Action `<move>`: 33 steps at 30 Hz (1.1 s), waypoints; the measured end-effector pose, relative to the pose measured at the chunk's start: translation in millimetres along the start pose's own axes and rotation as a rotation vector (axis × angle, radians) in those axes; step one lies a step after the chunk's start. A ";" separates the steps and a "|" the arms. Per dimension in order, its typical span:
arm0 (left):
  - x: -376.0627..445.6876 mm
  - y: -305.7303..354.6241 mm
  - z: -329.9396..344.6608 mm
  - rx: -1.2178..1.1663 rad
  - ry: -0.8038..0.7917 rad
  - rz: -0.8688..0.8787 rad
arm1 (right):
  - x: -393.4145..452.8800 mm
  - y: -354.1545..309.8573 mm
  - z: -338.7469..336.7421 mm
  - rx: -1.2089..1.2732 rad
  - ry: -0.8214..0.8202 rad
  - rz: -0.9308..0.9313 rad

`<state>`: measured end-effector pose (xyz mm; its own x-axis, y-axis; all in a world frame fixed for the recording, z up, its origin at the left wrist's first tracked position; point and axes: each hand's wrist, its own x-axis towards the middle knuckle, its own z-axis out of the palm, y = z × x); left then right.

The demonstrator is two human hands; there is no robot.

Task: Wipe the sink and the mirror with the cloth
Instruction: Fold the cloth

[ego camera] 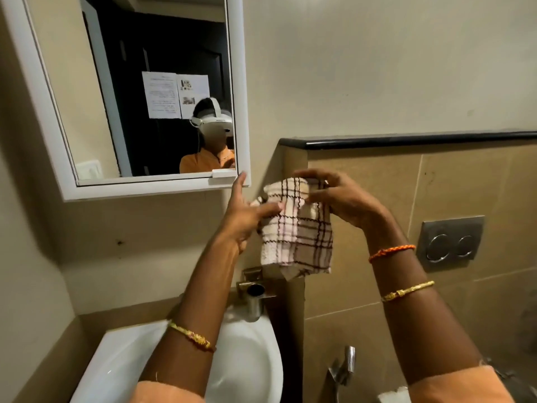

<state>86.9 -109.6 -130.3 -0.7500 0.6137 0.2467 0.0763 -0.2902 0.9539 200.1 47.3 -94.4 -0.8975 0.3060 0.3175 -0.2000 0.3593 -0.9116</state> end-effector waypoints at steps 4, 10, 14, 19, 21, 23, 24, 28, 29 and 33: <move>20.1 51.2 17.8 -0.056 -0.141 0.061 | -0.1 -28.5 -14.8 -0.387 -0.099 0.028; 52.1 95.3 41.3 0.024 -0.187 0.112 | 32.3 -58.5 -47.7 -0.436 0.169 0.010; 80.0 118.6 56.0 -0.056 -0.072 0.214 | 63.5 -72.6 -73.5 -0.084 0.235 -0.057; 119.5 120.1 73.4 -0.058 -0.025 0.131 | 106.1 -77.0 -84.6 0.221 0.363 -0.071; 136.9 115.2 78.9 -0.078 -0.064 0.088 | 119.3 -78.5 -89.7 0.206 0.358 -0.003; 156.1 112.7 82.8 -0.121 -0.028 0.101 | 132.1 -81.8 -96.7 0.161 0.356 0.029; 166.6 112.2 84.4 -0.123 0.018 0.119 | 139.2 -84.0 -99.3 0.153 0.372 0.019; 196.0 105.5 89.2 0.172 0.228 0.176 | 171.2 -74.9 -102.4 0.010 0.545 0.001; 197.2 98.5 90.9 0.338 0.257 0.182 | 177.2 -63.3 -104.1 -0.251 0.617 0.029; 208.3 59.2 84.1 0.752 0.270 0.294 | 181.0 -28.6 -105.0 -0.962 0.655 -0.044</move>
<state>-9.5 62.9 -8.1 -0.7551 0.3654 0.5443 0.6371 0.2136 0.7406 84.7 185.0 16.5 -0.4661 0.5727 0.6743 0.4071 0.8156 -0.4112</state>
